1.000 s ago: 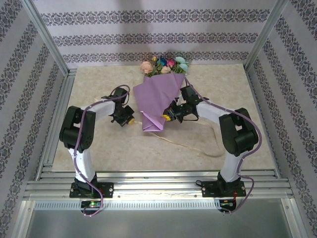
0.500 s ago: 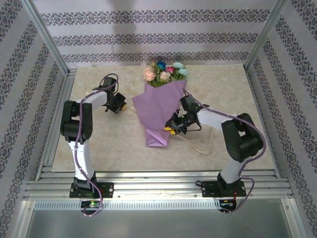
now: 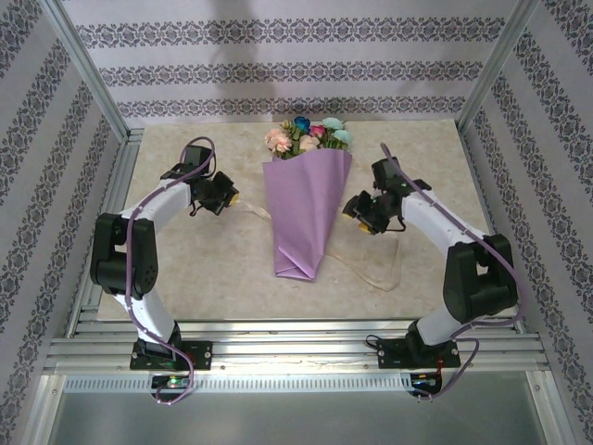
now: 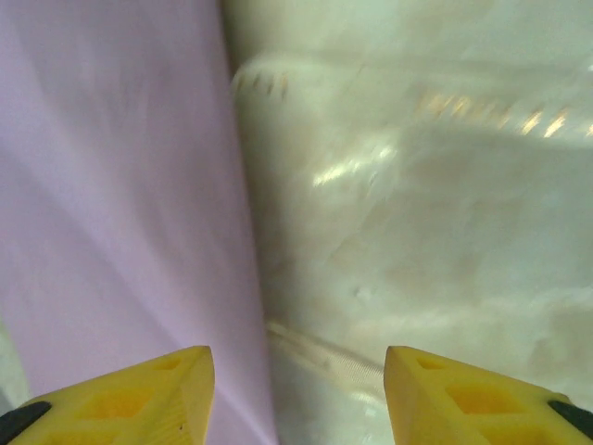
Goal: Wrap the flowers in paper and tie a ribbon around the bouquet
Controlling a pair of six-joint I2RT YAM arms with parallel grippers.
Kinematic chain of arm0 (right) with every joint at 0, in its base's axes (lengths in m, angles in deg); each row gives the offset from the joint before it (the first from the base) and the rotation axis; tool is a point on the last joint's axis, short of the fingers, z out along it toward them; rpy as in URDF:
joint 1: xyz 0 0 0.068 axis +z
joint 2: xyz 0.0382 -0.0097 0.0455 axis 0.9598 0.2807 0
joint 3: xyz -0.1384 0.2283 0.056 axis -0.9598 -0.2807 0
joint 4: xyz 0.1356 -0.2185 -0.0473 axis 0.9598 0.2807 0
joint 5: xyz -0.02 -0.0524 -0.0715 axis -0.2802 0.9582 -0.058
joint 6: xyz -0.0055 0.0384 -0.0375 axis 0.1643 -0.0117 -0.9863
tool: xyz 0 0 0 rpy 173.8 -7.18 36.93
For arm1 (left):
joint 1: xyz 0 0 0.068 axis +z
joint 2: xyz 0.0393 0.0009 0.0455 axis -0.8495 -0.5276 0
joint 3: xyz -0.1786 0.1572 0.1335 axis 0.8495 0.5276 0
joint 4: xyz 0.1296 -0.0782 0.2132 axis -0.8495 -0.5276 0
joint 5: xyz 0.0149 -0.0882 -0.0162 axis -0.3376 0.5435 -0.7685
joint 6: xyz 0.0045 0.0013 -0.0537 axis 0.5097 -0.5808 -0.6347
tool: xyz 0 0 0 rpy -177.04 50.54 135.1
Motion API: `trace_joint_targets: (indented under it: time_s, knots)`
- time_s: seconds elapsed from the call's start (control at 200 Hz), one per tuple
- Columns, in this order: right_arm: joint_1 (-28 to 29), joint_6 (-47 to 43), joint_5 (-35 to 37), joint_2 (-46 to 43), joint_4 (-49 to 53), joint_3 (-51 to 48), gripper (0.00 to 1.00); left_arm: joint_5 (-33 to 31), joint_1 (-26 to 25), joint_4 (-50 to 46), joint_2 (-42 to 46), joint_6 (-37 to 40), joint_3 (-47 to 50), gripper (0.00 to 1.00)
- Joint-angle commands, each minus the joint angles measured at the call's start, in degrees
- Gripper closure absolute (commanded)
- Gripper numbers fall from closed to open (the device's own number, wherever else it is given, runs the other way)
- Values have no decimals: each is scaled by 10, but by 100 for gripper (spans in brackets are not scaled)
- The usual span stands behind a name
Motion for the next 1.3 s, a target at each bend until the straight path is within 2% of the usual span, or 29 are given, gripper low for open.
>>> trace_joint_targets:
  time_s: [0.0,0.08,0.195,0.24,0.265,0.315,0.36,0.435,0.5,0.595,0.679,0.804,0.914,1.099,1.209,1.294]
  knots:
    - [-7,6,40,55,21,34,49,-9,-3,-37,5,9,8,100]
    - [1,27,28,72,-11,48,54,-16,-2,-54,5,24,-7,100]
    - [62,21,40,97,-21,120,56,-31,-2,-78,4,36,-27,100]
    - [85,27,34,121,-12,150,60,-35,-1,-86,3,40,-31,100]
    - [95,34,28,134,-11,161,63,-37,2,-93,3,41,-34,92]
    - [111,54,13,154,-28,167,65,-40,7,-111,2,49,-45,69]
    - [123,70,5,170,-44,168,67,-55,12,-143,2,59,-63,56]
    - [136,81,-8,204,-57,180,69,-95,30,-196,6,82,-98,44]
    - [142,78,-18,235,-56,199,71,-112,58,-224,1,91,-125,40]
    - [150,70,-36,270,-56,229,72,-105,105,-242,-31,107,-172,37]
    - [156,62,-35,287,-47,249,72,-133,137,-286,-93,150,-253,36]
    - [161,62,-40,303,-48,257,72,-176,157,-311,-186,201,-356,36]
    - [164,64,-43,311,-49,263,72,-239,163,-334,-250,239,-431,32]
    - [164,64,-51,324,-44,279,71,-236,173,-336,-338,255,-491,33]
    - [166,63,-54,325,-43,285,71,-225,174,-319,-371,250,-501,40]
    - [170,64,-58,328,-44,287,71,-202,175,-295,-386,245,-502,56]
